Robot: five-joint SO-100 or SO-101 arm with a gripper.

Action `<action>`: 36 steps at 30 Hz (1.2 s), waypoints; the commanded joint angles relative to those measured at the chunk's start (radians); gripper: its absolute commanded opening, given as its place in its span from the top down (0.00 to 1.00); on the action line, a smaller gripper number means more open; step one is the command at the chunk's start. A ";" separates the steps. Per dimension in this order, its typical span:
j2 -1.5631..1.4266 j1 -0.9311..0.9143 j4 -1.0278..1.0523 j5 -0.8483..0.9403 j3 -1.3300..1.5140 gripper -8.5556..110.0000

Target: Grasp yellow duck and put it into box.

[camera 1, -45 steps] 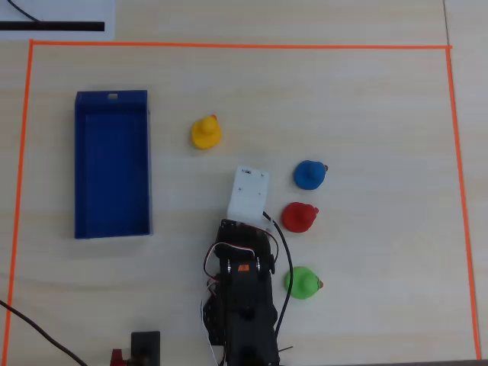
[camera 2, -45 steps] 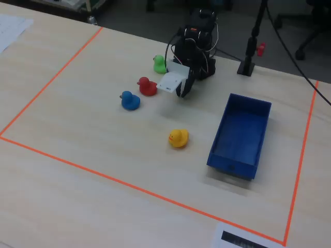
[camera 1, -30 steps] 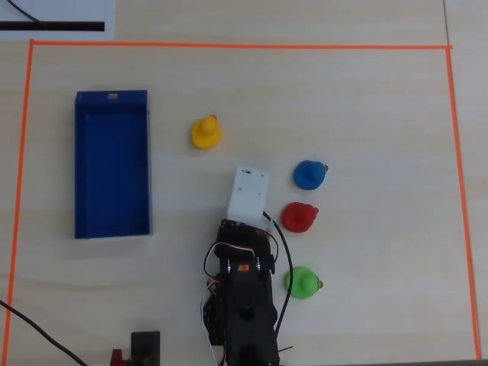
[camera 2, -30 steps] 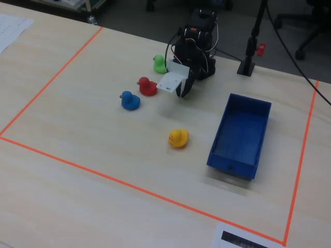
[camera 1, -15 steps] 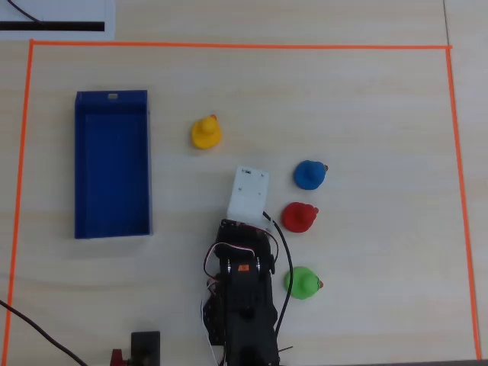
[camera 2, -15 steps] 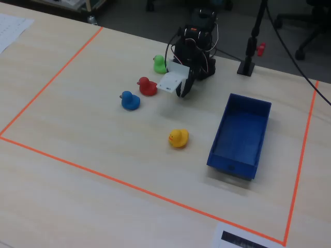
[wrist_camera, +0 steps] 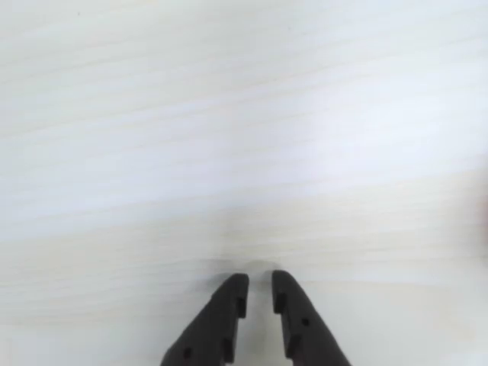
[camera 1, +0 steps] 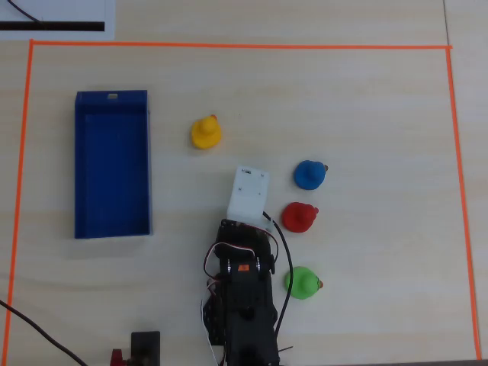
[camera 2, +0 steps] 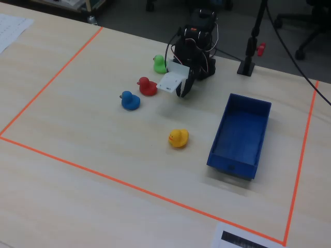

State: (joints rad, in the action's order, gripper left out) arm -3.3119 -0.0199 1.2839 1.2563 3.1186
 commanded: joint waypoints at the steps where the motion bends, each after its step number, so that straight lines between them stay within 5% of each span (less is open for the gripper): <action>1: 0.000 0.006 0.025 -0.014 -0.008 0.93; 14: 0.018 -0.012 -0.018 0.005 -0.021 0.93; 19: 0.193 -0.009 -0.037 -0.006 -0.276 0.92; 25: 0.624 0.080 -0.035 -0.067 -0.742 0.66; 36: 1.350 0.173 -0.230 -0.181 -1.161 0.56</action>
State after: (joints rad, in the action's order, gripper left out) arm -2.1737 0.1641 1.1582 1.0845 2.0755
